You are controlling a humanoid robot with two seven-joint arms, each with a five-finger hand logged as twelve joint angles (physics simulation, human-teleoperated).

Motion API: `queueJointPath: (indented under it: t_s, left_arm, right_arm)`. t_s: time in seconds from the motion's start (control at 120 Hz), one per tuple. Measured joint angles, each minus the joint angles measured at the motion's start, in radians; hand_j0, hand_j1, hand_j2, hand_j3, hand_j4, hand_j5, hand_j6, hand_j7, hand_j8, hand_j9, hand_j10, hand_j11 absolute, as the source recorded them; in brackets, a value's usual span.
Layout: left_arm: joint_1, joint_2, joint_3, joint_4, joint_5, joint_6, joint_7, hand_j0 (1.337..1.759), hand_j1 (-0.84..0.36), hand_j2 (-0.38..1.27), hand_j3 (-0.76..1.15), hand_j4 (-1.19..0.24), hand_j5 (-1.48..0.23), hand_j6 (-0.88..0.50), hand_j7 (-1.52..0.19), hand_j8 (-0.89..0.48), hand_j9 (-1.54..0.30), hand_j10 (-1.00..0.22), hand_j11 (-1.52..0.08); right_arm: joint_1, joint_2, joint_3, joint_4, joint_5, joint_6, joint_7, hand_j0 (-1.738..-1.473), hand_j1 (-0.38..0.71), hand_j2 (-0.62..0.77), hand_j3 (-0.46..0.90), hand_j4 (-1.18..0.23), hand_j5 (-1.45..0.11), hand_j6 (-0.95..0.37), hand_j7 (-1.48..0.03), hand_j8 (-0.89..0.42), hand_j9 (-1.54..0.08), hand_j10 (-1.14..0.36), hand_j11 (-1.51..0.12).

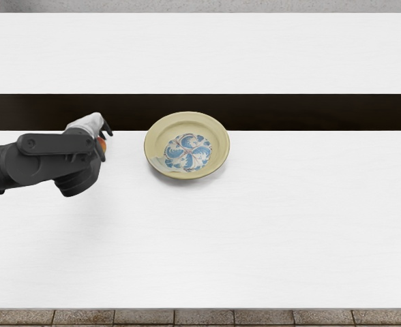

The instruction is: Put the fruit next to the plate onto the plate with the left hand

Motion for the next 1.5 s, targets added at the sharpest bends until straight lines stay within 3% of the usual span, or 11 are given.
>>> queueJointPath:
  t_s: [0.15,0.233,0.425,0.583,0.758,0.908,0.925,1.15,1.5]
  left_arm:
    - [-0.002,0.002,0.0,-0.002,0.0,-0.005,0.0,1.653,-0.29,0.06,0.24,-0.53,-0.69,-0.54,-0.68,-0.52,-0.7,-0.53,-0.69]
    - [-0.002,0.002,0.006,-0.005,0.002,-0.006,0.0,1.639,-0.33,0.06,0.36,-0.58,-0.75,-0.57,-0.75,-0.47,-0.76,-0.58,-0.76]
    - [-0.003,0.002,0.013,-0.007,0.001,-0.01,0.003,1.611,-0.36,0.02,0.49,-0.69,-0.93,-0.47,-0.93,-0.37,-0.94,-0.49,-0.94]
    - [-0.022,0.012,0.014,-0.007,-0.002,-0.043,0.003,1.629,-0.36,0.24,0.24,-0.77,-1.07,-0.51,-1.06,-0.36,-1.06,-0.5,-1.06]
    - [-0.071,0.014,0.006,-0.008,-0.023,-0.111,0.002,1.641,-0.35,0.53,0.1,-0.81,-1.14,-0.62,-1.12,-0.45,-1.11,-0.56,-1.12]
    - [-0.115,0.014,0.004,-0.011,-0.073,-0.178,0.001,1.643,-0.37,0.56,0.05,-0.82,-1.2,-0.6,-1.17,-0.41,-1.14,-0.53,-1.15]
    - [-0.124,0.015,0.003,-0.012,-0.079,-0.184,0.001,1.643,-0.36,0.56,0.05,-0.82,-1.19,-0.6,-1.16,-0.45,-1.15,-0.53,-1.15]
    - [-0.205,0.034,-0.002,-0.015,-0.156,-0.295,0.0,1.647,-0.42,0.74,0.01,-0.83,-1.21,-0.61,-1.18,-0.43,-1.16,-0.52,-1.17]
    - [-0.357,0.025,-0.001,-0.017,-0.302,-0.48,-0.001,1.652,-0.31,0.58,0.0,-0.85,-1.18,-0.72,-1.18,-0.5,-1.17,-0.57,-1.17]
  right_arm:
    - [0.0,0.0,0.0,0.0,0.0,0.0,0.0,-1.658,-0.31,-0.01,0.0,-0.04,-0.05,-0.04,-0.05,-0.04,-0.05,-0.04,-0.05]
    - [0.0,0.0,0.0,0.0,0.0,0.0,0.0,-1.658,-0.31,-0.01,0.0,-0.04,-0.05,-0.04,-0.05,-0.04,-0.05,-0.04,-0.05]
    - [0.0,0.0,0.0,0.0,0.0,0.0,0.0,-1.658,-0.31,-0.01,0.0,-0.04,-0.05,-0.04,-0.05,-0.04,-0.05,-0.04,-0.05]
    - [0.0,0.0,0.0,0.0,0.0,0.0,0.0,-1.658,-0.31,-0.01,0.0,-0.04,-0.05,-0.04,-0.05,-0.04,-0.05,-0.04,-0.05]
    - [0.001,0.0,0.0,0.0,0.0,0.0,0.0,-1.658,-0.31,-0.01,0.0,-0.04,-0.05,-0.04,-0.05,-0.04,-0.05,-0.04,-0.05]
    - [0.001,0.0,0.0,0.0,0.0,0.0,0.0,-1.658,-0.31,-0.01,0.0,-0.04,-0.05,-0.04,-0.05,-0.04,-0.05,-0.04,-0.05]
    - [0.001,0.0,0.0,0.0,0.0,0.0,0.0,-1.658,-0.31,-0.01,0.0,-0.04,-0.05,-0.04,-0.05,-0.04,-0.05,-0.04,-0.05]
    - [0.002,0.0,0.001,0.0,0.0,0.0,0.001,-1.658,-0.31,-0.01,0.0,-0.04,-0.05,-0.04,-0.05,-0.04,-0.05,-0.04,-0.05]
    - [0.002,0.0,0.001,0.0,0.0,0.001,0.001,-1.658,-0.31,-0.01,0.0,-0.04,-0.05,-0.04,-0.05,-0.04,-0.05,-0.04,-0.05]
